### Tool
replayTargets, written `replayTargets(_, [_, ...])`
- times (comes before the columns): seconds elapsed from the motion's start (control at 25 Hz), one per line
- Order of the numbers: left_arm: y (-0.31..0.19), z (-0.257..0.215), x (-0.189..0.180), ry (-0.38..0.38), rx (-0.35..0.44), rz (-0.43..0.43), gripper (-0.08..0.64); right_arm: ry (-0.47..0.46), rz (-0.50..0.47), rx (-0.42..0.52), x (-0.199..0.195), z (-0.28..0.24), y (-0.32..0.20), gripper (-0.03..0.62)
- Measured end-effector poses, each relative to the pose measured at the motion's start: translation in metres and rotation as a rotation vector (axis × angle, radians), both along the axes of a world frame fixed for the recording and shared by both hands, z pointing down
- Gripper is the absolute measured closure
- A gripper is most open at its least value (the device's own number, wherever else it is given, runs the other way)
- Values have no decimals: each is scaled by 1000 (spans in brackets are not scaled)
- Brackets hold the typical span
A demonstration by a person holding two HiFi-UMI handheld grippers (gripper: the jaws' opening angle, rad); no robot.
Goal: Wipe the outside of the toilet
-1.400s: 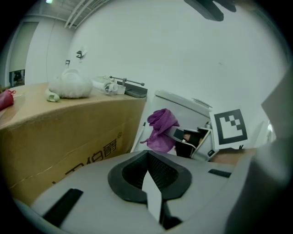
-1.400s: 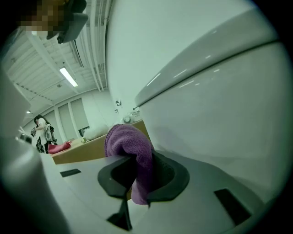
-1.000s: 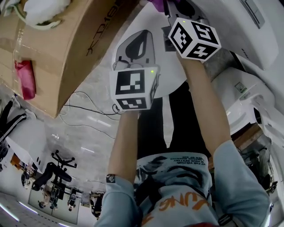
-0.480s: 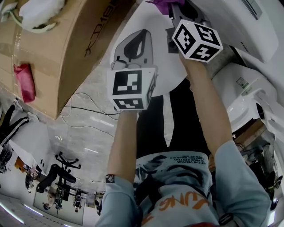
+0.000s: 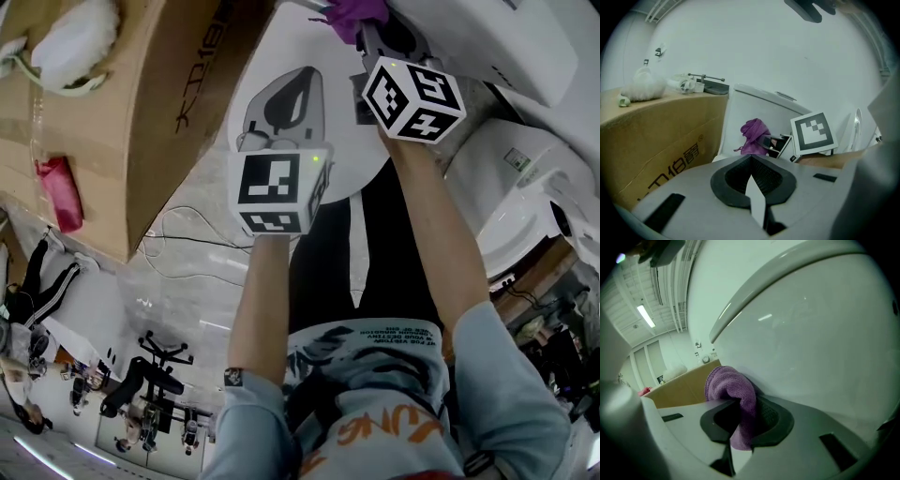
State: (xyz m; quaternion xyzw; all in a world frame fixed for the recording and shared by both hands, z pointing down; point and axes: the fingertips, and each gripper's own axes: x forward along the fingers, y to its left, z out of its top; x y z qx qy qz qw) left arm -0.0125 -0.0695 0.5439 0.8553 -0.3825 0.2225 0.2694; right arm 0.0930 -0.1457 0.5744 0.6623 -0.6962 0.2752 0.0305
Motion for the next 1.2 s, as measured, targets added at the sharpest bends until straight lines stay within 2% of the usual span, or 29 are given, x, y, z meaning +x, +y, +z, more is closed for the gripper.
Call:
replayTargets(0.72, [22,17,69,-45,-15,163,535,56,55,-40,65,6,63,525])
replayTargets(1.2, [46,17,119,-20,-44,259,535,68,138,-63,112,2,107,523])
